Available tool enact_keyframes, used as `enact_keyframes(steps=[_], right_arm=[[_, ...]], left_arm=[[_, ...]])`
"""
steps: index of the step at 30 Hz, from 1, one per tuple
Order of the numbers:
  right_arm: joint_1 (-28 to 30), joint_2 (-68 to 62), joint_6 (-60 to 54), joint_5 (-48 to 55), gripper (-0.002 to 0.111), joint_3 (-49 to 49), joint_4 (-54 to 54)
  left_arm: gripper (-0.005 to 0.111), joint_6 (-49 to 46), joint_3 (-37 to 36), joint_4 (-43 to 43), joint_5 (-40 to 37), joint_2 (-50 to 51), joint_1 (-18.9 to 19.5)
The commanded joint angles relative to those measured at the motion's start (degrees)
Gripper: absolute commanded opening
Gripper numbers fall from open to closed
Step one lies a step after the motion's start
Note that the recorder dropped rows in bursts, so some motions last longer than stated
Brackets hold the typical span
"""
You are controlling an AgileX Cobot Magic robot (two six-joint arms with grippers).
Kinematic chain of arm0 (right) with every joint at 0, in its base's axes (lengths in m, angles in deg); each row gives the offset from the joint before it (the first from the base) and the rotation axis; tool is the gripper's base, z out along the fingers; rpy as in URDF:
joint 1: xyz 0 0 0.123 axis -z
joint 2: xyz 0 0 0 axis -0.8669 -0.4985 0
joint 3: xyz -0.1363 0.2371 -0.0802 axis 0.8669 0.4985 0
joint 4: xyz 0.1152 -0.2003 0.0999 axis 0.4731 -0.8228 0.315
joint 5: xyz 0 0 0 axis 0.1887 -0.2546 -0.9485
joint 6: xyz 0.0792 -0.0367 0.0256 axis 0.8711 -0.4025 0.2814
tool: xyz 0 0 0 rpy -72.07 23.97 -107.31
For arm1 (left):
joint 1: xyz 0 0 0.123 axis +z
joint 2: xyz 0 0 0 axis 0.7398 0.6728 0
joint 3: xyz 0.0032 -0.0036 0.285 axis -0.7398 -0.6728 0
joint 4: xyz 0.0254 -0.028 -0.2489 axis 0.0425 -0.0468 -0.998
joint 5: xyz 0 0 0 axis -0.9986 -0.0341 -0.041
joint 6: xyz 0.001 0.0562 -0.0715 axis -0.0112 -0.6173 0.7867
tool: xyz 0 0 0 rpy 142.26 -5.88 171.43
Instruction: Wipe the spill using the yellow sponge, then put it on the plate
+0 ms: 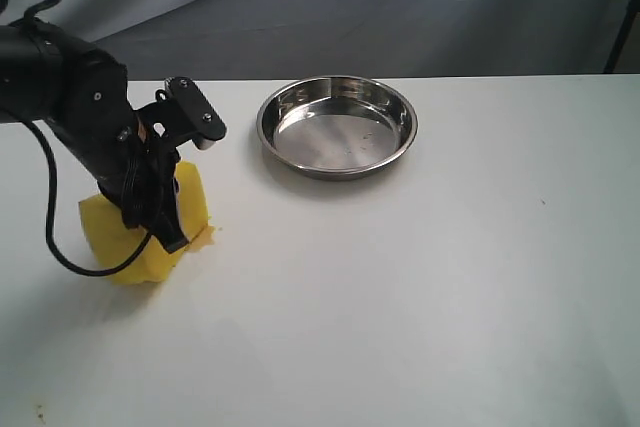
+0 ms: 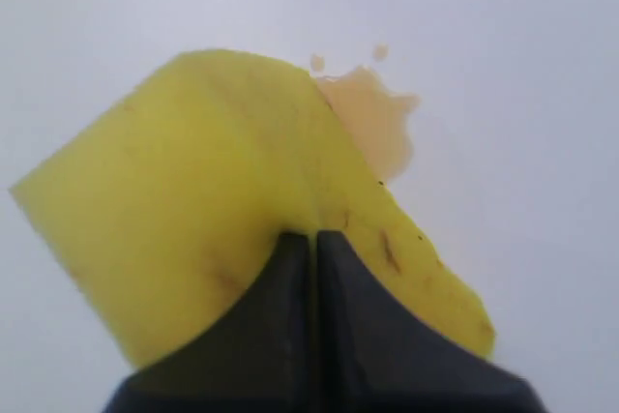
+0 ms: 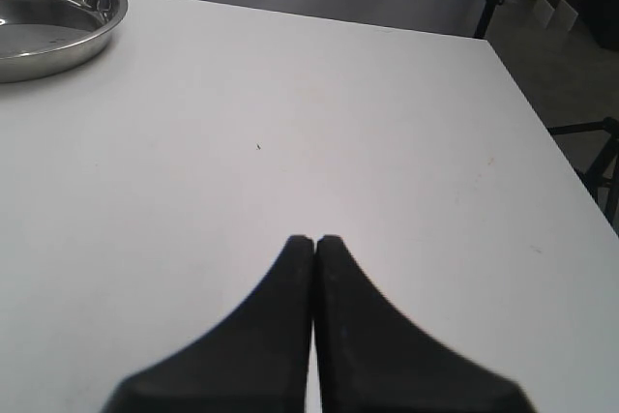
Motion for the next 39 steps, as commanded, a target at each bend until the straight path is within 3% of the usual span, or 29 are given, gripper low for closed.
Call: enact_keyframes(steps=[1, 6, 39], right_arm=[[0.2, -0.2, 0.16, -0.47, 0.0, 0.22, 0.29], [0.2, -0.2, 0.16, -0.47, 0.0, 0.22, 0.29], [0.2, -0.2, 0.17, -0.47, 0.0, 0.22, 0.29]], left_arm=[[0.0, -4.83, -3.67, -5.52, 1.33, -3.81, -0.36], [0.0, -4.95, -7.88, -5.45, 6.09, -4.72, -0.36], [0.0, -4.62, -7.52, -1.01, 21.99, -6.33, -0.26]])
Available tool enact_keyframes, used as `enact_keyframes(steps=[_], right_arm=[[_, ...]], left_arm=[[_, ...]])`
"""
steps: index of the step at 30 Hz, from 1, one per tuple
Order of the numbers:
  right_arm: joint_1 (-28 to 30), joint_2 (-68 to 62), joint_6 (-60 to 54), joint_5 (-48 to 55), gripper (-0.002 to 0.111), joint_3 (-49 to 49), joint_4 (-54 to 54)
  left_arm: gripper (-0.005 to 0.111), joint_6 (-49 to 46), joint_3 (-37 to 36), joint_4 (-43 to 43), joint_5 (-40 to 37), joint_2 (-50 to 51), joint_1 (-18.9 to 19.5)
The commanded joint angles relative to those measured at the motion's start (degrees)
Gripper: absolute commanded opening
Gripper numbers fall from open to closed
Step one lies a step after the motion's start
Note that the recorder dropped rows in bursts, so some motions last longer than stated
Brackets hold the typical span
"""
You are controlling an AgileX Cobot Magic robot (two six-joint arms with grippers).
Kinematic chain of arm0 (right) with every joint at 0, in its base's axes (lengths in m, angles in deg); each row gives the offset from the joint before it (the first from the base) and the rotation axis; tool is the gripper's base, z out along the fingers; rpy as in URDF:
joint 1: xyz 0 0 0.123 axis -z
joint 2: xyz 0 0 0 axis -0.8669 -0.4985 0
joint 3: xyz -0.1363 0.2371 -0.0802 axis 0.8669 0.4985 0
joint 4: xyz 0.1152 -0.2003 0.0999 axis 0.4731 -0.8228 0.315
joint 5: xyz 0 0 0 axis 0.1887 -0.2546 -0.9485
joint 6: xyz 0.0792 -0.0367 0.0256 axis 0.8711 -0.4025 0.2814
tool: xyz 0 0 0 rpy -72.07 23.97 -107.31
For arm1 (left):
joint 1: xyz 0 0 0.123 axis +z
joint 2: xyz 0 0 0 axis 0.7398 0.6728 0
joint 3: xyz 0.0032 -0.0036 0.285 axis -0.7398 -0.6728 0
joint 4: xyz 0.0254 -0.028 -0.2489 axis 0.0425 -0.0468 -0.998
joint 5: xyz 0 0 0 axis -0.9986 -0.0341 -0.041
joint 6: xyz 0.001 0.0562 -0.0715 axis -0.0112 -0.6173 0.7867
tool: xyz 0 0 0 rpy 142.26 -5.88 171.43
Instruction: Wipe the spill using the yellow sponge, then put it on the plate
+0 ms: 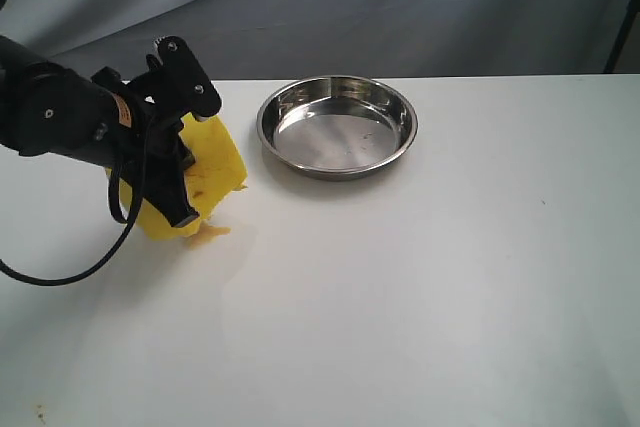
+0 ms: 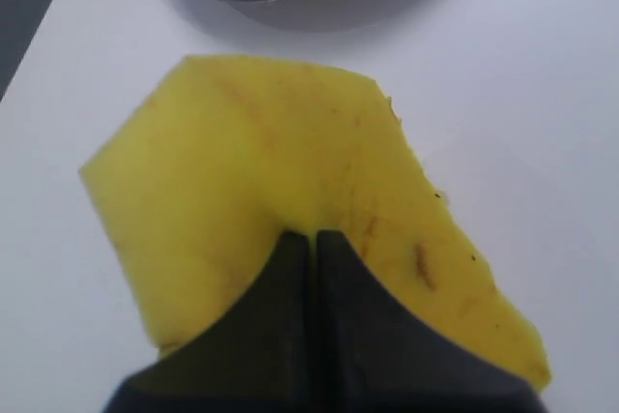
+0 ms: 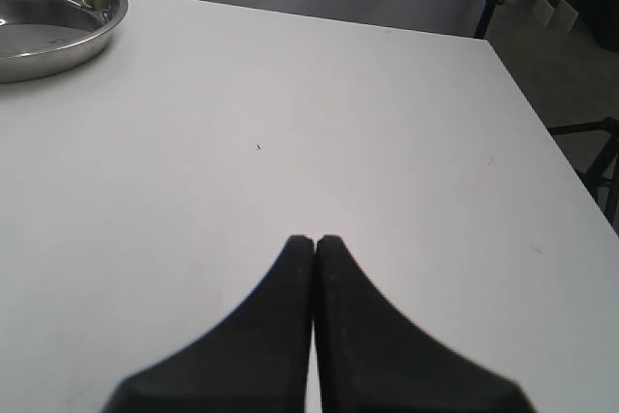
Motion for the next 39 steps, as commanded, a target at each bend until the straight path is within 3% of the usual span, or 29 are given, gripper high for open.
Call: enact_keyframes(steps=[1, 23, 35, 39], right_arm=[[0.2, -0.2, 0.17, -0.47, 0.0, 0.22, 0.29], [0.2, -0.2, 0.14, -0.47, 0.0, 0.22, 0.29], [0.2, -0.2, 0.14, -0.47, 0.0, 0.22, 0.29], [0.2, -0.2, 0.03, -0.47, 0.0, 0.22, 0.29]], left_arm=[[0.0, 0.16, 0.12, 0.25, 1.89, 2.08, -0.26], [0.0, 0.26, 0.12, 0.25, 8.33, 11.34, -0.03], [0.0, 3.23, 0.12, -0.36, 8.23, 11.34, 7.96], [0.0, 3.02, 0.12, -1.68, 8.8, 11.34, 8.41]])
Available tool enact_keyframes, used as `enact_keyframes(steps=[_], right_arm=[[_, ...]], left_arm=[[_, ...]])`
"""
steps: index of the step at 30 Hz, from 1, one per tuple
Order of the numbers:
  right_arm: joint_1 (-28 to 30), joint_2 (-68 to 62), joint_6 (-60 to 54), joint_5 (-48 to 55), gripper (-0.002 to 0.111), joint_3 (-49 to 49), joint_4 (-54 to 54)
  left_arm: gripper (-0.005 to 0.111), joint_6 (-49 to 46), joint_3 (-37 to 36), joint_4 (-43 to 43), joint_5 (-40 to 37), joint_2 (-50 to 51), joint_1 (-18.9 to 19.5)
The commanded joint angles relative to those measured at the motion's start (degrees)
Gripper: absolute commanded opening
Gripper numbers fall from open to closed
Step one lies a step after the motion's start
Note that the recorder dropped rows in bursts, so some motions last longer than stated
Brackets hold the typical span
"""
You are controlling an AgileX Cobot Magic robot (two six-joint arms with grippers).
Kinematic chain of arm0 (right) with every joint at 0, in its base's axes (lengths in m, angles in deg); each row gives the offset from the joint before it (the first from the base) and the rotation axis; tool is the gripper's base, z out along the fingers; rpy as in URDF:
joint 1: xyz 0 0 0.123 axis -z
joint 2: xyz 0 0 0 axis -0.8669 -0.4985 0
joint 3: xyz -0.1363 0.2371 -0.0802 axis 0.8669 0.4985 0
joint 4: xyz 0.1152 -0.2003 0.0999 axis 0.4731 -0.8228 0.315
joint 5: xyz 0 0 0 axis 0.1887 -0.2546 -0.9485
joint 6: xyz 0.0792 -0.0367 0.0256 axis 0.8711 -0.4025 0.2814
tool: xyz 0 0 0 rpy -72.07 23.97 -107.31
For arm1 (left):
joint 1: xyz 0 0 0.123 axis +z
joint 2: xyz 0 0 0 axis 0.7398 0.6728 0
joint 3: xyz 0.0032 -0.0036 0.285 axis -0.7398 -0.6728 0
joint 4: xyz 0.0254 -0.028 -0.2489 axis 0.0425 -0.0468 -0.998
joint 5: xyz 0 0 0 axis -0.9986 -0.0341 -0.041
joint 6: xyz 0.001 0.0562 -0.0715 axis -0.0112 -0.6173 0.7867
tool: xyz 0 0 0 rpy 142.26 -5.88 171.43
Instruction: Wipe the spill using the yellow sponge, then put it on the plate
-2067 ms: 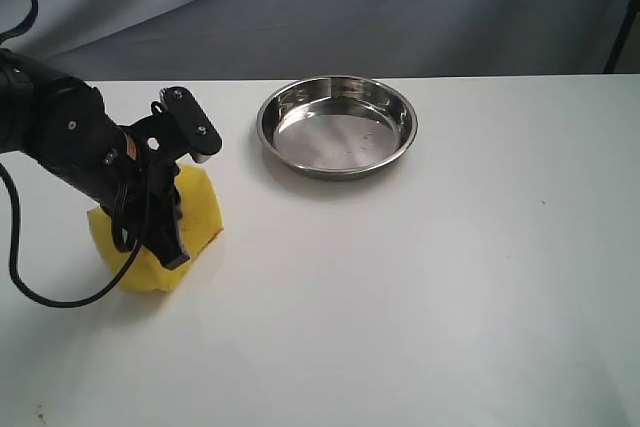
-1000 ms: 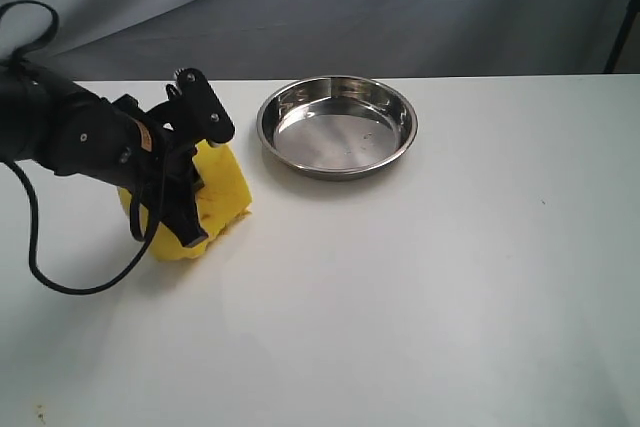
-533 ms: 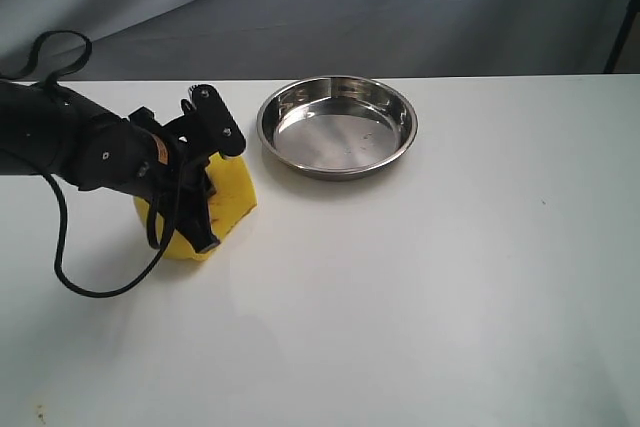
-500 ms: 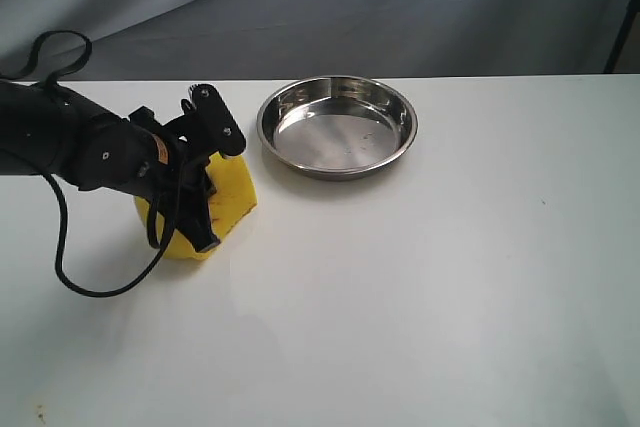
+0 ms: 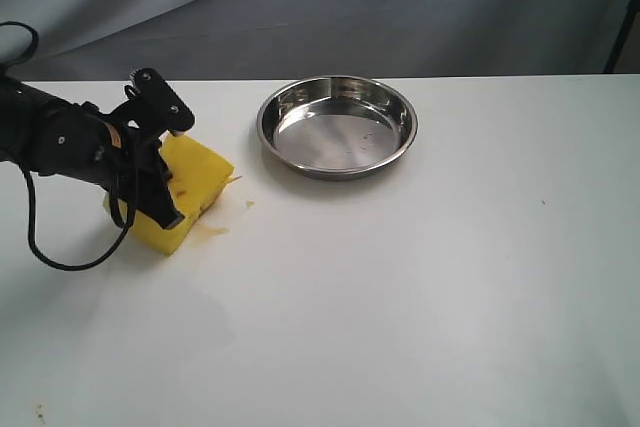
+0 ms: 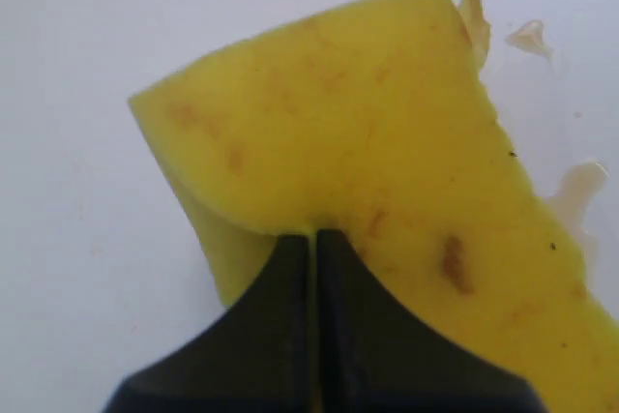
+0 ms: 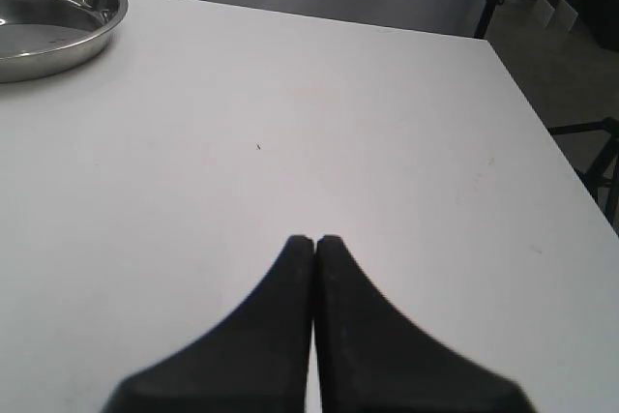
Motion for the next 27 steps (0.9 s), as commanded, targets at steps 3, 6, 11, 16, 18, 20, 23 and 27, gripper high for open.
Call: enact_keyframes(steps=[3, 6, 11, 16, 18, 20, 23, 27], right_arm=[[0.2, -0.2, 0.03, -0.47, 0.0, 0.22, 0.29], [0.2, -0.2, 0.03, -0.47, 0.0, 0.22, 0.29], [0.2, -0.2, 0.03, -0.47, 0.0, 0.22, 0.29], [0.2, -0.2, 0.17, -0.47, 0.0, 0.22, 0.29], [0.2, -0.2, 0.17, -0.47, 0.0, 0.22, 0.29], [0.2, -0.2, 0.17, -0.47, 0.0, 0.22, 0.29], [0.2, -0.2, 0.17, -0.47, 0.0, 0.22, 0.29], [0.2, -0.2, 0.17, -0.47, 0.0, 0.22, 0.29]], left_arm=[[0.0, 0.66, 0.01, -1.28, 0.08, 0.51, -0.11], [0.0, 0.66, 0.01, -2.95, 0.08, 1.06, -0.55], [0.0, 0.26, 0.01, -3.72, -0.38, 4.16, -3.66], [0.0, -1.27, 0.01, -3.72, -0.38, 6.37, -7.58], [0.0, -1.27, 0.01, -3.72, -0.38, 6.79, -8.64], [0.0, -2.04, 0.01, -3.72, -0.53, 6.88, -8.95], [0.0, -3.44, 0.01, -3.72, -1.62, 6.88, -9.06], [0.0, -3.56, 0.01, -4.07, -2.97, 6.88, -9.06]])
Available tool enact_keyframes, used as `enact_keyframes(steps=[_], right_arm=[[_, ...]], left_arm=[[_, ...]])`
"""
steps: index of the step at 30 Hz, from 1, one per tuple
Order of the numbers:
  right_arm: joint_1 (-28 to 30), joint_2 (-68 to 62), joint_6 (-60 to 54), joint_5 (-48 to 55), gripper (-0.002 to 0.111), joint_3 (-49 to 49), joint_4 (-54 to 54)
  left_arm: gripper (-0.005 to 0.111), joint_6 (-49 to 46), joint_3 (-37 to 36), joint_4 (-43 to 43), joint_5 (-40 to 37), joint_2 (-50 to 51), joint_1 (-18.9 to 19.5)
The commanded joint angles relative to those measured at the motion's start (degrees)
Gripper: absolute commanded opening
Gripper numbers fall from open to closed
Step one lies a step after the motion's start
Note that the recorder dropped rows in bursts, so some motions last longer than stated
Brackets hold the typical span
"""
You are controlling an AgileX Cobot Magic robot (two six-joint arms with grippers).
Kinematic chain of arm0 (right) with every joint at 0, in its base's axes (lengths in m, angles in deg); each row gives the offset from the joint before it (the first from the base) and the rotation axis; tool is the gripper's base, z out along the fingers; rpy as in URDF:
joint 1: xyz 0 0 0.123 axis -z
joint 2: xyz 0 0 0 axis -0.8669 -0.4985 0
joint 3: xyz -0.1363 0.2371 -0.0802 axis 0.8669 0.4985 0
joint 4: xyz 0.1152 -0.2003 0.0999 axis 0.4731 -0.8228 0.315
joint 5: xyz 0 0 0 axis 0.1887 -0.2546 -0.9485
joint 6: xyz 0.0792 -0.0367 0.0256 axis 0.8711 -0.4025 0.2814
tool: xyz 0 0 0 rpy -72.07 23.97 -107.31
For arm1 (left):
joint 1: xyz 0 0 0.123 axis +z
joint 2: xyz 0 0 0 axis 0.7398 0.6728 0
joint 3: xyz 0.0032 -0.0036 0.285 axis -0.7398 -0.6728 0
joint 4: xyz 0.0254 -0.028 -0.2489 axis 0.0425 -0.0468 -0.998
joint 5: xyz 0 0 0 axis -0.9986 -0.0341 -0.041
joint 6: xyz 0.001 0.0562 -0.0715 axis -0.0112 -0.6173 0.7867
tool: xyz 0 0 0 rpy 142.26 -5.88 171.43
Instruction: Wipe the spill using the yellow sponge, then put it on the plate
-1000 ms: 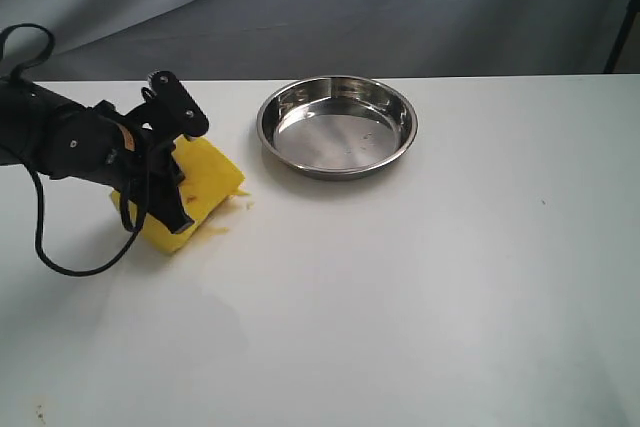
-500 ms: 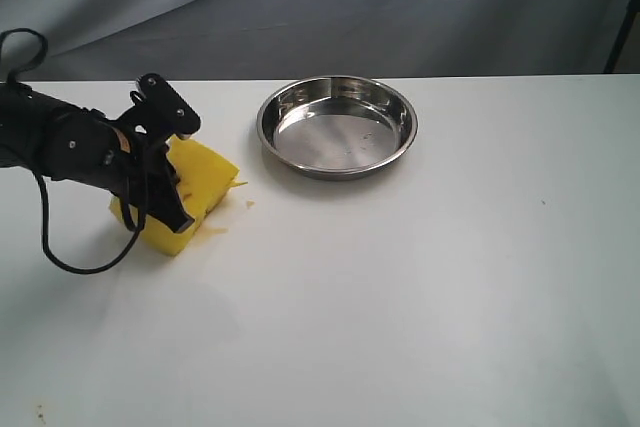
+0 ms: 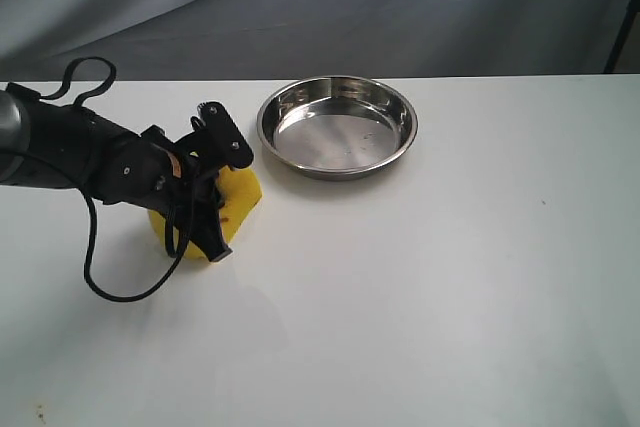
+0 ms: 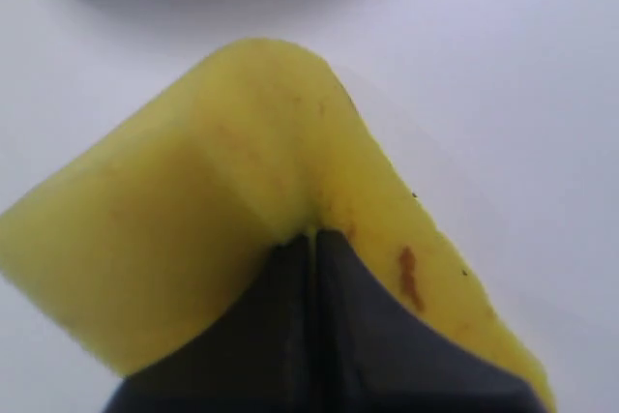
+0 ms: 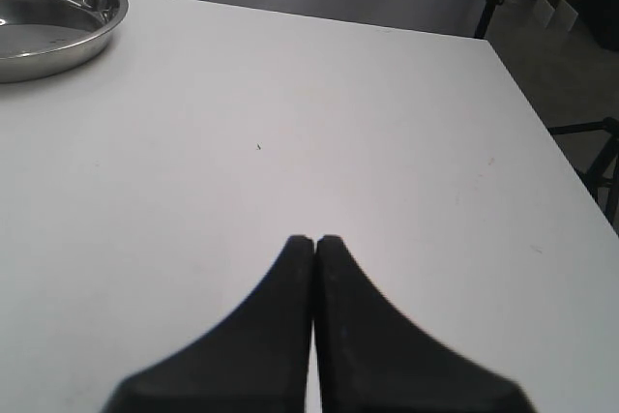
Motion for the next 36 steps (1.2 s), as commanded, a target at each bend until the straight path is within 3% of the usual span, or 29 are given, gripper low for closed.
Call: enact_keyframes(steps=[1, 27, 36], right_arm=[[0.2, -0.2, 0.17, -0.47, 0.0, 0.22, 0.29], [0.2, -0.2, 0.17, -0.47, 0.0, 0.22, 0.29], [0.2, -0.2, 0.04, -0.47, 0.0, 0.22, 0.29]], left_arm=[[0.0, -0.4, -0.5, -1.56, -5.02, 1.7, -0.86], [0.0, -1.09, -0.5, -7.52, -6.57, 1.7, -0.99], [0.0, -3.65, -0.5, -7.79, -6.19, 1.7, -6.04]])
